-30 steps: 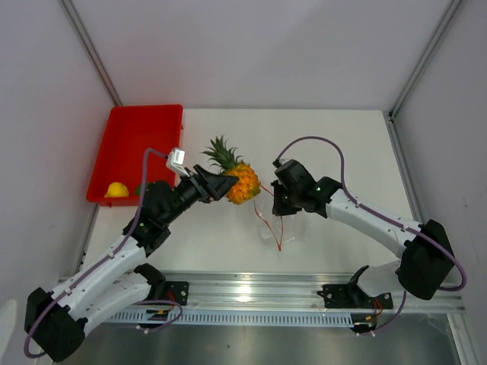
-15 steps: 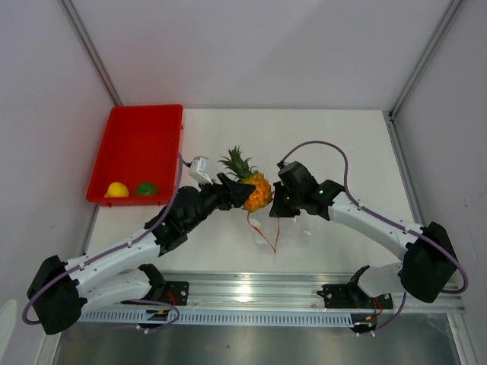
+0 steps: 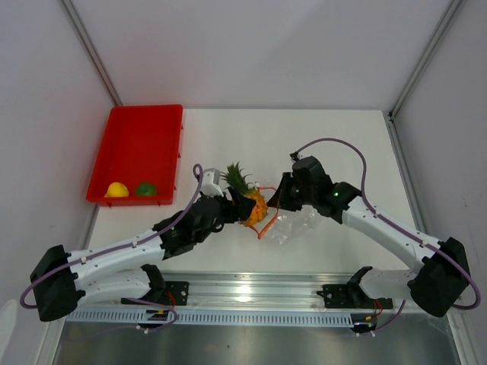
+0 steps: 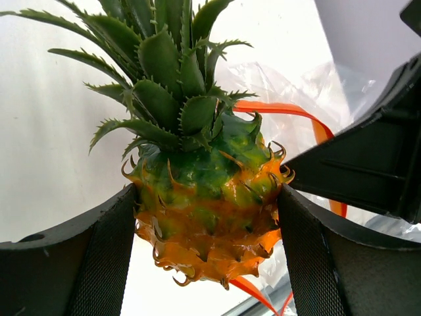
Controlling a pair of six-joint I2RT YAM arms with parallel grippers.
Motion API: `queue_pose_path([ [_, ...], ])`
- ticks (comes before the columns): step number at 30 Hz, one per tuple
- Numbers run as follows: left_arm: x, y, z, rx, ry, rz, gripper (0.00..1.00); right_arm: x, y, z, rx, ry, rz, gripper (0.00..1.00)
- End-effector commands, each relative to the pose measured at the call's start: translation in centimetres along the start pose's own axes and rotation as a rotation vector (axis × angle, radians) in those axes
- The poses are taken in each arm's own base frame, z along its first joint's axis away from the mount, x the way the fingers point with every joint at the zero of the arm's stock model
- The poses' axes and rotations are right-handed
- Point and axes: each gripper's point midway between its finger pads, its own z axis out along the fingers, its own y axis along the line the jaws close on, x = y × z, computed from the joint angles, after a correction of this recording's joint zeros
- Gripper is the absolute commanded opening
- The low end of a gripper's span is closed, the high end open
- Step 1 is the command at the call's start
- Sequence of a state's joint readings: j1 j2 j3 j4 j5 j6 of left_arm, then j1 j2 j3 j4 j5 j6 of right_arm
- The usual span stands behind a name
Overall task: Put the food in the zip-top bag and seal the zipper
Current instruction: Place the fake fruit in the zipper food storage bag.
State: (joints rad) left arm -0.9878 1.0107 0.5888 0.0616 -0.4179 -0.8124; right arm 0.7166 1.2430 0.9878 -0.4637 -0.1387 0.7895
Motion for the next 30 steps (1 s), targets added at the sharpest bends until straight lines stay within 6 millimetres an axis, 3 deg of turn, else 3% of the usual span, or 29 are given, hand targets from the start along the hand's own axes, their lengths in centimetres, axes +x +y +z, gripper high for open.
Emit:
queue_pose_path([
  [1, -1.6, -2.2, 0.0, -0.002, -0.048, 0.023, 0.01, -0.1, 1.7, 0.3, -0.09, 0.001, 0.038, 0.0],
  [4, -2.2, -4.0, 0.0, 0.035, -0.052, -0.002, 0.01, 0.3, 1.8, 0.7, -0.104, 0.019, 0.047, 0.0],
  [11, -3.5, -5.3, -0.3, 0.073, -0.075, -0.01, 0.01, 1.4, 0.5, 0.5, -0.091, 0.043, 0.044, 0.0],
  [16, -3.3, -4.0, -0.2, -0.023, -0.071, -0.114, 0.01, 3.2, -1.4, 1.0, -0.061, 0.073, 0.071, 0.0],
  [23, -1.9, -2.6, 0.6, -0.161, -0.08, -0.234, 0.01, 4.9, -2.1, 2.2, -0.08, 0.086, 0.171, 0.0],
  [27, -1.3, -2.5, 1.0, -0.248, -0.075, -0.188, 0.01, 5.2, -2.2, 2.2, -0.078, 0.075, 0.188, 0.0],
  [30, 0.4, -1.4, 1.1, -0.32, -0.058, -0.157, 0.01, 4.7, -2.0, 1.8, -0.074, 0.049, 0.188, 0.0],
])
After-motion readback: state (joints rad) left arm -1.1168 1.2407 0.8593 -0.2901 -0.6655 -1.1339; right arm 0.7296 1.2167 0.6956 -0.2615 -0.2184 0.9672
